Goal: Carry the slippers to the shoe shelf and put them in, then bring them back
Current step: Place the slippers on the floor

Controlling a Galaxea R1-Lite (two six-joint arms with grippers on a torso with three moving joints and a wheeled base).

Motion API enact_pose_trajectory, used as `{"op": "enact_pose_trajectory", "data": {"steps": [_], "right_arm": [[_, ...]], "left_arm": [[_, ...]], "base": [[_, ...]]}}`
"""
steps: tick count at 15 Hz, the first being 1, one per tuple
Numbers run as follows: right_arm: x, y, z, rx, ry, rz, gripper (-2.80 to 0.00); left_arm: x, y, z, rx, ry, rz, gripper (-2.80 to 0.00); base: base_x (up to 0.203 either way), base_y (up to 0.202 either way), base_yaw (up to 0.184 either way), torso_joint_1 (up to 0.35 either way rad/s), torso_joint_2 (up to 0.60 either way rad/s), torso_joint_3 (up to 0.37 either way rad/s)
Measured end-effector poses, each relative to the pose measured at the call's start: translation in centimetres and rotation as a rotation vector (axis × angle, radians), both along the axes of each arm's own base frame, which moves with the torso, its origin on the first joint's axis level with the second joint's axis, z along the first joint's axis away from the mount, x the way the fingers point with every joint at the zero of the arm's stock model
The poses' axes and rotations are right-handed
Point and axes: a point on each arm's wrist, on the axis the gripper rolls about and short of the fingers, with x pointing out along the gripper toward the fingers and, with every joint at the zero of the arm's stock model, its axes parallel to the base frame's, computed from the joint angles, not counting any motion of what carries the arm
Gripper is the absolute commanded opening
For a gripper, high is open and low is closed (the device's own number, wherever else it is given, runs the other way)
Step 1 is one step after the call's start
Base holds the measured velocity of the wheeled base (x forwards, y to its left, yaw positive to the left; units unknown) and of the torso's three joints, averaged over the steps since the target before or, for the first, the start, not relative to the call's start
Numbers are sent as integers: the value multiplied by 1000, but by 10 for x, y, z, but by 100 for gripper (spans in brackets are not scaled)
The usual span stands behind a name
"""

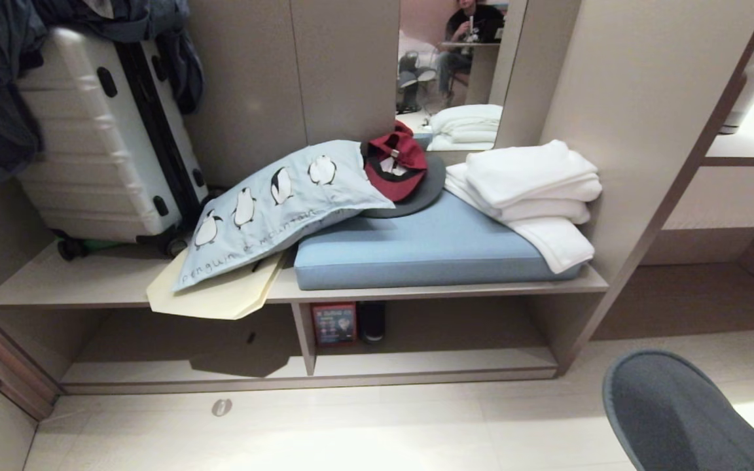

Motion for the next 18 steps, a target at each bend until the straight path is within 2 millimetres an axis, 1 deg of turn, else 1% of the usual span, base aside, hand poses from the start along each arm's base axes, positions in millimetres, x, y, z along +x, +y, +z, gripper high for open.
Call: {"op": "enact_pose_trajectory", "data": {"steps": [15, 18], "right_arm": [[0, 0, 0, 0, 0, -1, -280], [0, 0, 0, 0, 0, 0, -280]], "left_arm": [[0, 0, 0, -1, 0, 0, -280], [0, 0, 0, -1, 0, 0, -280]], "base": [[0, 0, 0, 1, 2, 201], [0, 0, 0, 3, 5, 88]]}}
